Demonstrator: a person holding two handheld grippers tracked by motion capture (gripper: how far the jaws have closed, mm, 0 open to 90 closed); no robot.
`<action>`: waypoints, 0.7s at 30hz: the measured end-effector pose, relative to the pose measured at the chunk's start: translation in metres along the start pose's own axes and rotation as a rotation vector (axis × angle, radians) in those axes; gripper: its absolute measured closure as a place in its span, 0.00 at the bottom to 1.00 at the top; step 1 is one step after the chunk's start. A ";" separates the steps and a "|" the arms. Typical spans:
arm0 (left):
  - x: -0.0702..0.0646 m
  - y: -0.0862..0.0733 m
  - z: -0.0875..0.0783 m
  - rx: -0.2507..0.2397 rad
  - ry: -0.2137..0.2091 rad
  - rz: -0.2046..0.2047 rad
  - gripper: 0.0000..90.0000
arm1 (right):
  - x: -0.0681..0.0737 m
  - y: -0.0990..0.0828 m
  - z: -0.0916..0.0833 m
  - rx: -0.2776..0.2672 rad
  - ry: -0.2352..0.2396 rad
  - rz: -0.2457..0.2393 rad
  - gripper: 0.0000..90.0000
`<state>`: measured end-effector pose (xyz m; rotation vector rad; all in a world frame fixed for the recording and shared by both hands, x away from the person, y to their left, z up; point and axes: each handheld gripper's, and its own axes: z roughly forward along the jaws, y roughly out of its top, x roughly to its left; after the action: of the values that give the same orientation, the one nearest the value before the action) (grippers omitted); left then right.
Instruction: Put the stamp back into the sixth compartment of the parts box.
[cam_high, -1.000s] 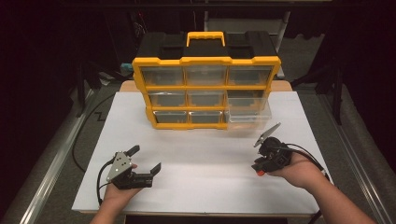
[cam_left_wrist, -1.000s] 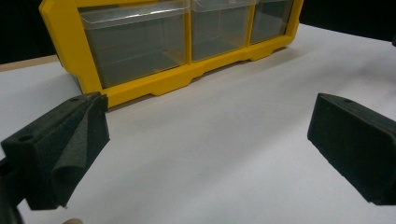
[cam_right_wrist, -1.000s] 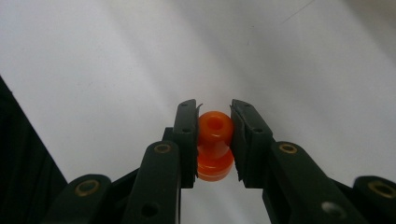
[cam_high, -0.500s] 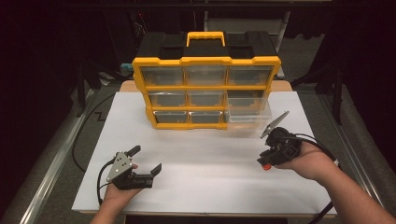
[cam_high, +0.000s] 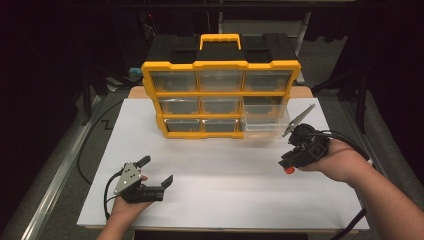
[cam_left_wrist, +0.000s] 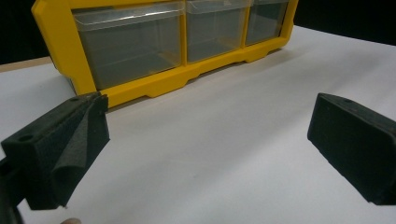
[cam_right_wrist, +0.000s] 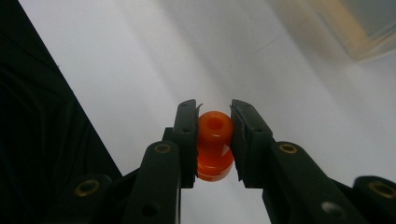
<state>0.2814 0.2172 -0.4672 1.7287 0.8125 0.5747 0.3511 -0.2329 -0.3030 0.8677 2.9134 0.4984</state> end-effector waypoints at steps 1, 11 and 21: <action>0.000 0.000 0.000 0.000 -0.001 -0.001 0.00 | 0.000 0.001 -0.002 0.000 0.000 0.001 0.83; 0.000 0.000 -0.001 -0.005 -0.007 -0.002 0.00 | -0.003 0.014 -0.026 -0.005 0.001 -0.003 0.83; 0.000 0.000 -0.001 -0.005 -0.012 -0.006 0.00 | -0.004 0.028 -0.049 0.002 -0.007 0.003 0.83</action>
<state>0.2805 0.2181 -0.4666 1.7229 0.8073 0.5610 0.3616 -0.2269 -0.2482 0.8718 2.9071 0.4923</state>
